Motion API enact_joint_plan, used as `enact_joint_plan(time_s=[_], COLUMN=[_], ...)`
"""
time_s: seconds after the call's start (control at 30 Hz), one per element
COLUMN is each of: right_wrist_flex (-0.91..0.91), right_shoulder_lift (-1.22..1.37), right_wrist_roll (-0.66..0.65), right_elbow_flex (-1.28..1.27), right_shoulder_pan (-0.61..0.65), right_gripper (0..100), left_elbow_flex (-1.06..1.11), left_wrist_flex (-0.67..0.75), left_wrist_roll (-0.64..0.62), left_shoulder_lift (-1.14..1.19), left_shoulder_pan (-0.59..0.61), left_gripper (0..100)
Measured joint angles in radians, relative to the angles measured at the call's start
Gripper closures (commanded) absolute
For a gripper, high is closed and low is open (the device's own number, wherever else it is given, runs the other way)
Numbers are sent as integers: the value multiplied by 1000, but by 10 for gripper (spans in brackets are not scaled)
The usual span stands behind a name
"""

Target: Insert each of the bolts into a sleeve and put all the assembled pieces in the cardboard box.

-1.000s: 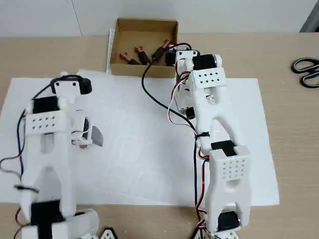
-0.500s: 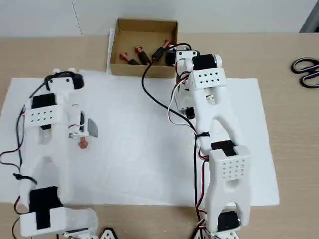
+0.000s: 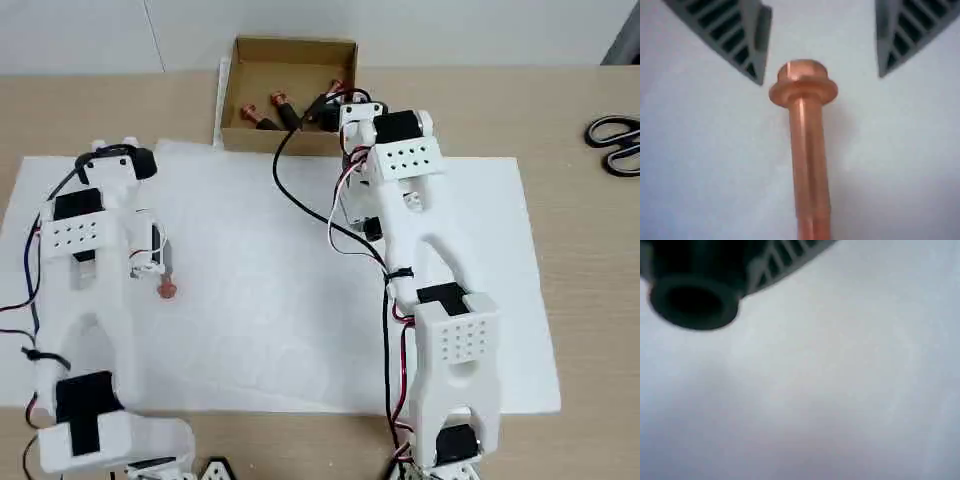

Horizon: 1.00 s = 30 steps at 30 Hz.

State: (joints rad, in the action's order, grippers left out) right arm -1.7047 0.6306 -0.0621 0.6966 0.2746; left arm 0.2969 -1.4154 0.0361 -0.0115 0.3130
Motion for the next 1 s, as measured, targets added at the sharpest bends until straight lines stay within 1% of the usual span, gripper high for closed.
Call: enact_joint_plan(time_s=[0.2, 0.33, 0.57, 0.63, 0.7, 0.77, 1.0], right_wrist_flex=[0, 0, 0, 0, 0, 0, 0], right_shoulder_lift=[0, 0, 0, 0, 0, 0, 0], right_wrist_roll=[0, 0, 0, 0, 0, 0, 0], right_elbow_flex=[0, 0, -17, -20, -20, -20, -20], right_shoulder_pan=[8, 6, 8, 8, 8, 8, 8], right_gripper=[995, 995, 995, 995, 995, 995, 995], left_elbow_flex=[-100, -170, -195, -201, -204, -204, -204], left_wrist_flex=[-8, -12, -11, -11, -11, -11, -37], left_wrist_roll=[-5, -29, -49, -48, -58, -63, -64], left_shoulder_lift=[137, 222, 345, 351, 358, 358, 359], left_shoulder_pan=[0, 0, -6, -6, -8, -20, -86], left_gripper=[863, 864, 867, 893, 952, 986, 994])
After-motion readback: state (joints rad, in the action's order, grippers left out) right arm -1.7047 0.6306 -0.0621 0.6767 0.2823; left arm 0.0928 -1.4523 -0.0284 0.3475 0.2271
